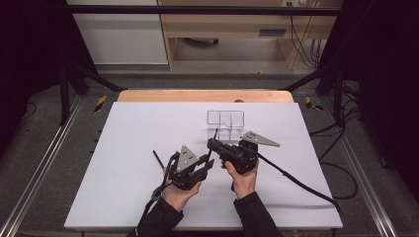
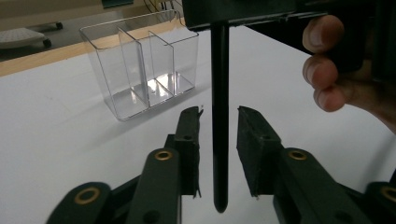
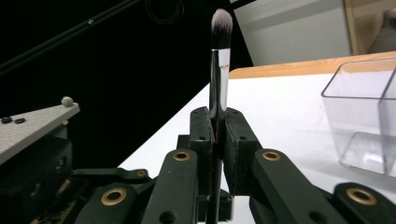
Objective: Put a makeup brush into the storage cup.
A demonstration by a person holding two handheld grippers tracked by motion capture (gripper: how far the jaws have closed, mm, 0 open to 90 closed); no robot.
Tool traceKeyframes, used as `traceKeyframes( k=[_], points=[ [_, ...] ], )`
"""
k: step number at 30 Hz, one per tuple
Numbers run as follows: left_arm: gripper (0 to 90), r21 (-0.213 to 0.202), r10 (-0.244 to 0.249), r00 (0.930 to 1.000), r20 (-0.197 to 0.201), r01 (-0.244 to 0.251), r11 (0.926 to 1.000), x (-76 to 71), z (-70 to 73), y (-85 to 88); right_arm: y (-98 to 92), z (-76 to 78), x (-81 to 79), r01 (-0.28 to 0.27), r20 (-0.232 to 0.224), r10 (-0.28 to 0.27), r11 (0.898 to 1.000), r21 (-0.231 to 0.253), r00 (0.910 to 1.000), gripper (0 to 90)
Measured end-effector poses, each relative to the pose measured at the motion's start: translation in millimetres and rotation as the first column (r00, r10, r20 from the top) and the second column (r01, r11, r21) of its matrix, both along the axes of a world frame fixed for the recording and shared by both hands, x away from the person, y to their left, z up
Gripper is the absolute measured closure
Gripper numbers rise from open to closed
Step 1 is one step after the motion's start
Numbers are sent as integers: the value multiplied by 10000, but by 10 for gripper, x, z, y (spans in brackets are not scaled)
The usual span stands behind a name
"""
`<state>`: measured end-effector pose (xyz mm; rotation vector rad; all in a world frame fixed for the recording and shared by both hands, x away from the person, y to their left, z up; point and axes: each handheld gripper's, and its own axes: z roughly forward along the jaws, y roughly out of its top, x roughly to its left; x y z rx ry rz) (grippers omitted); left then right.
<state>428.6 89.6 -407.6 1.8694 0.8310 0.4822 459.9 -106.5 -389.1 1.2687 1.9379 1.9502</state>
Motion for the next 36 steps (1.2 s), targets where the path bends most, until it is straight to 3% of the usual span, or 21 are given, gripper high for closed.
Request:
traceKeyframes(
  k=[8, 15, 21, 36],
  points=[
    [444, 261, -180, 9995, 270, 173, 9995, 19, 36, 124, -51, 45, 9, 252, 477, -233, 9989, -396, 9986, 840],
    [306, 328, -523, 9979, 384, 510, 9982, 8, 67, 319, -90, 79, 21, 384, 697, -336, 9970, -679, 9970, 840],
    [203, 567, -456, 9978, 480, 428, 9975, -9, 49, 488, -119, 105, 31, 494, 865, -421, 9952, -843, 9954, 840],
    [113, 1174, -198, 9989, 419, 147, 9930, -26, 17, 859, -183, 155, 64, 711, 1274, -546, 9891, -1293, 9903, 840]
  ],
)
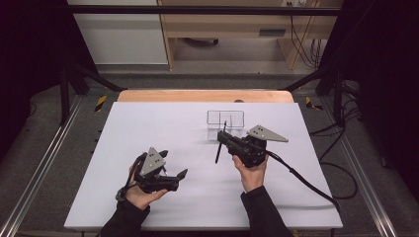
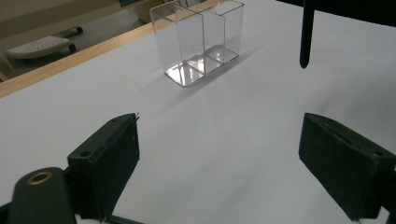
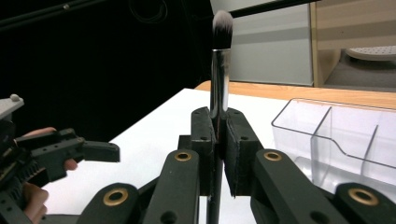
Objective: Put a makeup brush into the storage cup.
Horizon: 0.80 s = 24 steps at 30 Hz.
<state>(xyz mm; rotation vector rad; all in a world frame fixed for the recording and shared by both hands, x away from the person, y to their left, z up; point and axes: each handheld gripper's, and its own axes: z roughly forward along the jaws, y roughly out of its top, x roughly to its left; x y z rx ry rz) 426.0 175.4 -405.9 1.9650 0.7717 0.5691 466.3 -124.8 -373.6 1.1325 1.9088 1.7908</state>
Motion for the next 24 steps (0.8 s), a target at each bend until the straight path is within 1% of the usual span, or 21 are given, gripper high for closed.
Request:
traceKeyframes(
  k=[4, 9, 12, 17, 24],
  points=[
    [102, -64, 24, 10000, -7, -24, 10000, 23, 7, 78, -3, -4, 31, 31, 41, -30, 10000, -71, 10000, 840],
    [99, -169, 214, 9998, -45, -214, 9996, 36, 9, 190, -24, 5, 88, 233, 147, -231, 9996, -146, 9996, 840],
    [94, -96, 277, 9996, -85, -278, 9996, 47, -6, 246, -48, 22, 130, 381, 267, -375, 9990, -239, 9989, 840],
    [86, 47, 440, 9988, -195, -439, 9990, 61, -46, 337, -87, 70, 176, 591, 454, -574, 9975, -382, 9973, 839],
    [81, -138, 763, 9967, -291, -767, 9970, 65, -59, 469, -115, 161, 248, 884, 761, -840, 9945, -561, 9936, 840]
  ],
)
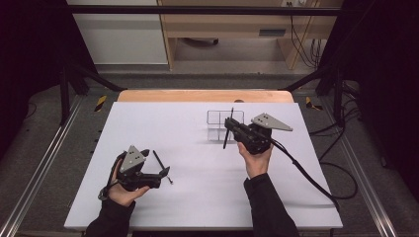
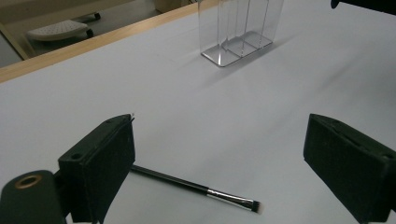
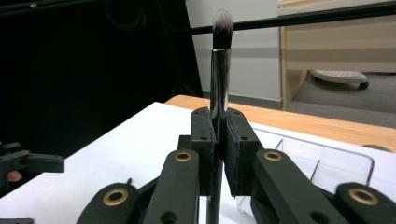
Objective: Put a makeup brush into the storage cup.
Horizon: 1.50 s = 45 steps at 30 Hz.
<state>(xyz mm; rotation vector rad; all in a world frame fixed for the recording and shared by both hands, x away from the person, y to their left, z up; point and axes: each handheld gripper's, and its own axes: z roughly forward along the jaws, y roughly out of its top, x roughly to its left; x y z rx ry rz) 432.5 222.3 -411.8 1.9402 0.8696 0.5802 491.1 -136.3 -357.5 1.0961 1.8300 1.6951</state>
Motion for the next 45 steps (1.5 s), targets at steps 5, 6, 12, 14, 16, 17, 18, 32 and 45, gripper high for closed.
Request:
traceKeyframes(
  k=[5, 6, 12, 14, 16, 17, 18, 32, 45],
  points=[
    [78, -117, 232, 9997, -48, -232, 9997, 4, -4, 81, 9, 37, 61, 186, 86, -184, 9998, -124, 9998, 839],
    [78, -122, 260, 9997, -41, -260, 9996, 4, -6, 91, 14, 48, 82, 255, 120, -253, 9995, -189, 9996, 839],
    [78, -157, 464, 9989, -77, -466, 9988, -5, -17, 182, 32, 107, 195, 571, 248, -560, 9973, -452, 9981, 839],
    [78, -206, 537, 9985, -94, -539, 9983, -4, -17, 209, 39, 126, 236, 665, 285, -652, 9966, -476, 9975, 839],
    [78, -246, 602, 9981, -112, -605, 9979, -4, -16, 231, 48, 138, 276, 751, 296, -737, 9959, -503, 9968, 839],
    [78, -264, 621, 9980, -117, -624, 9977, -4, -15, 235, 53, 143, 302, 817, 308, -802, 9953, -523, 9963, 839],
    [78, -261, 625, 9980, -122, -628, 9977, -3, -14, 241, 55, 145, 318, 859, 308, -843, 9949, -534, 9960, 839],
    [78, -179, 677, 9975, -177, -680, 9975, 13, -27, 253, 67, 137, 562, 1592, 432, -1572, 9860, -489, 9866, 839],
    [79, -225, 698, 9974, -188, -702, 9973, 15, -22, 262, 82, 81, 779, 1903, 284, -1891, 9805, -481, 9815, 839]
  ],
)
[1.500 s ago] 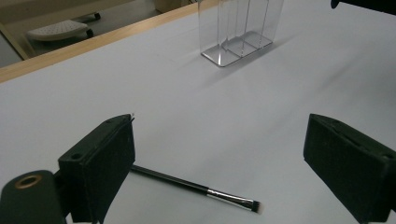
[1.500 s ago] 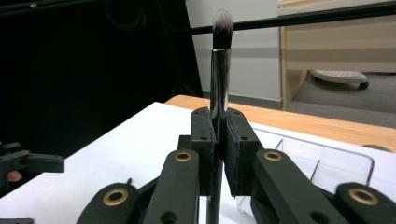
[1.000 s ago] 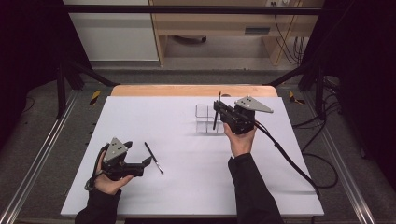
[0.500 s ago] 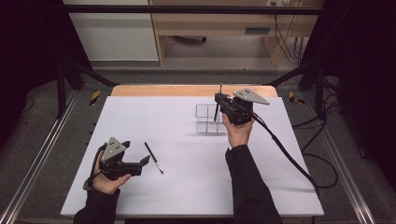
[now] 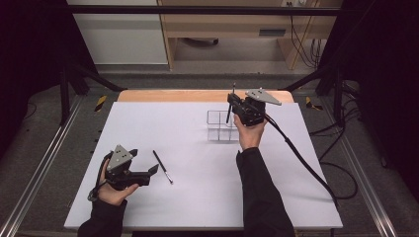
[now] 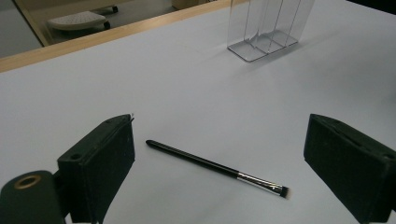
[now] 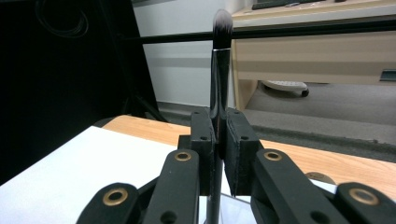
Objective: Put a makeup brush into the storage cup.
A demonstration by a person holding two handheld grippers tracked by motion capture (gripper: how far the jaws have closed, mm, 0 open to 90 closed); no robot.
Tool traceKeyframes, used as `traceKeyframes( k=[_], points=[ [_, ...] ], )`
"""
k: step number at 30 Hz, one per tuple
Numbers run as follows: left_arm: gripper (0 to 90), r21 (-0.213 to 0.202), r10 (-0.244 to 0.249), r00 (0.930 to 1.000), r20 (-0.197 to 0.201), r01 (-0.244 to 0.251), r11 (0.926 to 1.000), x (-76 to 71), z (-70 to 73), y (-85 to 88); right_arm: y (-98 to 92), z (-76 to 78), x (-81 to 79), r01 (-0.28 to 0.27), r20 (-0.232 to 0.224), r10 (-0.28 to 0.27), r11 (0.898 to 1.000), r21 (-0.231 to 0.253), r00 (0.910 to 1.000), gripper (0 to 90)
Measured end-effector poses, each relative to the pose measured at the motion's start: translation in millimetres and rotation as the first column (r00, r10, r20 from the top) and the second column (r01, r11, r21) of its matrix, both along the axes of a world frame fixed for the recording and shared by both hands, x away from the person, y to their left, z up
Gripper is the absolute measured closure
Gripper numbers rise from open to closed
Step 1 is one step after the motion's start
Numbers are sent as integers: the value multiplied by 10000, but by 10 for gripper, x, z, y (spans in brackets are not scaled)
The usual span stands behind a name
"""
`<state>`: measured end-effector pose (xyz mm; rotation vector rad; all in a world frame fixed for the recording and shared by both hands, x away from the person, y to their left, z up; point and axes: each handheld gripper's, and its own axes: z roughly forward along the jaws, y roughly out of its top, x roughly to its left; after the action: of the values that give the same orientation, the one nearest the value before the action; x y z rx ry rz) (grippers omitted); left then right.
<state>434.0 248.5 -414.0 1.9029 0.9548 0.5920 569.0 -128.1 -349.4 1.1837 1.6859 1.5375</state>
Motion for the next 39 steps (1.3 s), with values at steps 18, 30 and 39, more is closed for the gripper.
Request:
traceKeyframes(
  k=[18, 30, 39],
  points=[
    [79, -61, -24, 10000, -2, 24, 10000, -1, 4, 6, 57, -148, 187, 320, -147, -323, 9993, -210, 9994, 839],
    [79, -58, -22, 10000, 5, 22, 10000, -2, 5, 6, 167, -338, 222, 211, -474, -238, 9983, -552, 9986, 839],
    [80, -50, -40, 10000, 22, 40, 10000, -4, 7, 6, 238, -446, 225, 137, -717, -191, 9971, -748, 9972, 839]
  ],
)
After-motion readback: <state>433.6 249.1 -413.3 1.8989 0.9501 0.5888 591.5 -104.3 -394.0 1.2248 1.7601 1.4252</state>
